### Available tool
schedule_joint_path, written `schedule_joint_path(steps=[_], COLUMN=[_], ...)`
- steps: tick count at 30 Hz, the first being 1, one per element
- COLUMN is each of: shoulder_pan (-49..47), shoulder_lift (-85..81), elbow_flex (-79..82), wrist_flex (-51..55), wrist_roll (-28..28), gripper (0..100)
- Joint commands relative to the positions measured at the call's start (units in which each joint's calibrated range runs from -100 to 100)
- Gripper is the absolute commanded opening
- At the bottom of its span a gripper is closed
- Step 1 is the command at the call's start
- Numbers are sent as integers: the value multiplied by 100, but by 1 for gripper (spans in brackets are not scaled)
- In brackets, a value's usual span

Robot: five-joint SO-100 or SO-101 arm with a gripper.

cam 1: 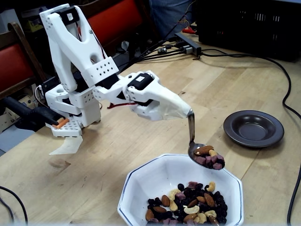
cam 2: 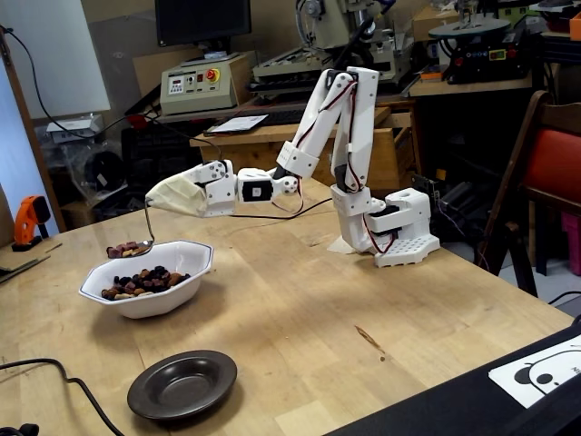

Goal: Use spoon to transfer food from the white bowl to brown plate

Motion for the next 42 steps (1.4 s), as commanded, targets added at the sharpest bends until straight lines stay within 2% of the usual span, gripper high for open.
schedule_joint_path(steps=[1, 17, 22, 28, 42], shoulder_pan=[-65, -95, -510, -1176, -1902], shoulder_lift=[-993, -2945, -3270, -3287, -3313], elbow_flex=[-106, -35, -26, -26, -26], wrist_flex=[713, 2594, 2989, 3124, 3124], wrist_roll=[20, -10, 20, 24, 29], gripper=[3, 3, 3, 3, 3])
